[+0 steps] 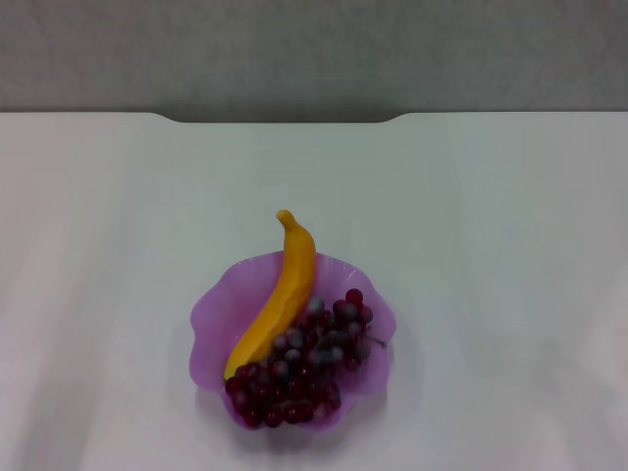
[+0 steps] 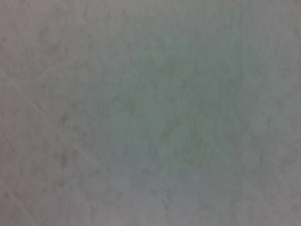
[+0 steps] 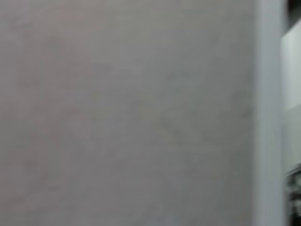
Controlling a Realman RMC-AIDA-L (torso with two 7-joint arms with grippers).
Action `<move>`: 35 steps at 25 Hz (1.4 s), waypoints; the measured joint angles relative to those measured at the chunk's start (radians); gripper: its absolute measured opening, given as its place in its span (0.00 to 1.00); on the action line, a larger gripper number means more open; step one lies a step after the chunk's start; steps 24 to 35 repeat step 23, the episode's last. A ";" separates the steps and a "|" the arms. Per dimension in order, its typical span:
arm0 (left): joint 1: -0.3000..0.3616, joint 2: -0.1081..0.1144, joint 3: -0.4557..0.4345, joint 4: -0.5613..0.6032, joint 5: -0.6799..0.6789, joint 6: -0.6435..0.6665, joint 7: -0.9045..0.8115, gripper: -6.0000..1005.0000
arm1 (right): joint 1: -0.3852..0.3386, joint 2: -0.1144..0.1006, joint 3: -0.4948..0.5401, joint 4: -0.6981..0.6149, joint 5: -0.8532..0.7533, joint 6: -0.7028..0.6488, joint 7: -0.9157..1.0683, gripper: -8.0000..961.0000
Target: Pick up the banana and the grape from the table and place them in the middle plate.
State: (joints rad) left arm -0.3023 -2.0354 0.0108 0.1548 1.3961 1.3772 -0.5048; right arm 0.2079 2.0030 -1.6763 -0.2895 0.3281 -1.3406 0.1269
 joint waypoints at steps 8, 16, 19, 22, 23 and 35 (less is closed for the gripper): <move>0.002 0.000 0.000 -0.002 -0.004 -0.023 0.001 0.04 | 0.003 0.003 0.228 0.116 0.000 -0.034 0.004 0.01; 0.002 0.005 0.001 -0.023 -0.034 -0.018 -0.003 0.04 | 0.030 0.004 0.272 0.140 -0.005 -0.035 0.009 0.01; -0.001 0.006 0.012 -0.023 -0.025 -0.015 -0.003 0.04 | 0.038 0.005 0.267 0.141 -0.007 -0.033 0.010 0.01; -0.005 0.006 0.014 -0.023 0.007 -0.015 -0.004 0.04 | 0.047 0.005 0.264 0.142 -0.011 -0.021 0.017 0.01; -0.006 0.006 0.014 -0.023 0.022 -0.015 -0.004 0.04 | 0.049 0.004 0.263 0.142 -0.012 -0.017 0.019 0.01; -0.006 0.006 0.014 -0.023 0.022 -0.015 -0.004 0.04 | 0.049 0.004 0.263 0.142 -0.012 -0.017 0.019 0.01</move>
